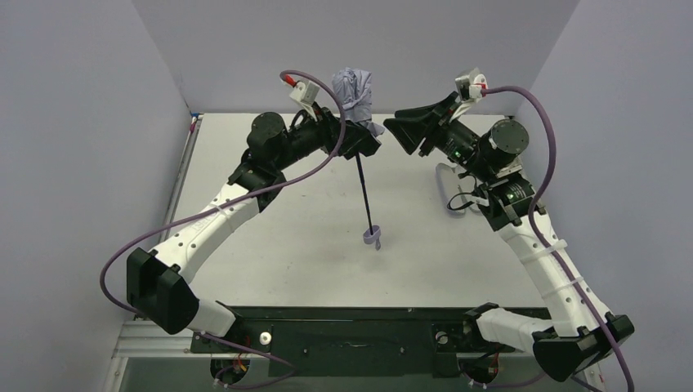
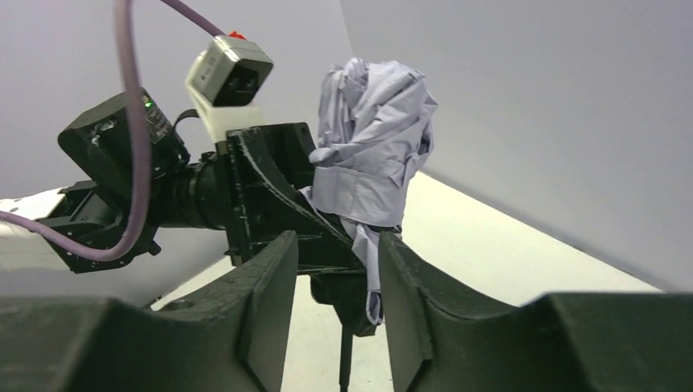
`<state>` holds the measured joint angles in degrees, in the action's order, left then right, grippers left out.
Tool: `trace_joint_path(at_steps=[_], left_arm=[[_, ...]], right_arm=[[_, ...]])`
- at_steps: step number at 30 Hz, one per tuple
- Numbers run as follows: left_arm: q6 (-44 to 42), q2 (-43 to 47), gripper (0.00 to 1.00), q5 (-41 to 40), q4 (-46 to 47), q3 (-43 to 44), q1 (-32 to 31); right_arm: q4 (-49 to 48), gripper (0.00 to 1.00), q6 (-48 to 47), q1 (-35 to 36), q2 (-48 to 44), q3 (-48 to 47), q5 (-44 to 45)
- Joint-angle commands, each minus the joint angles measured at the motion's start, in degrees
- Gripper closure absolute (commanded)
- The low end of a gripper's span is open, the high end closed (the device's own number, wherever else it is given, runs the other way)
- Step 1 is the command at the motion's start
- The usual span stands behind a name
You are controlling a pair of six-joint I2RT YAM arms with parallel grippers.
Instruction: Open the umbrella
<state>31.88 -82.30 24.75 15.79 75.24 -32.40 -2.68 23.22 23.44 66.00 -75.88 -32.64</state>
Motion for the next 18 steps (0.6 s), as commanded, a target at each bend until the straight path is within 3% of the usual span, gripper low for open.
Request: trace_joint_path(at_steps=[1,7,18], left_arm=[[0.0,3.0,1.0,-5.9,1.4,1.2,-0.5],[-3.0,3.9,1.0,-5.9,2.1,0.0,-1.8],[-6.0,4.7,1.0,-7.3,2.5,-0.7,-3.4]], right_arm=[[3.3,0.67,-7.9,2.2,-2.1,-3.3,4.2],[6.0,0.73,-13.4,6.0,-0.1,-6.1,8.9],[8.6,0.73,-13.4,12.8,2.1,-6.8,16.4]])
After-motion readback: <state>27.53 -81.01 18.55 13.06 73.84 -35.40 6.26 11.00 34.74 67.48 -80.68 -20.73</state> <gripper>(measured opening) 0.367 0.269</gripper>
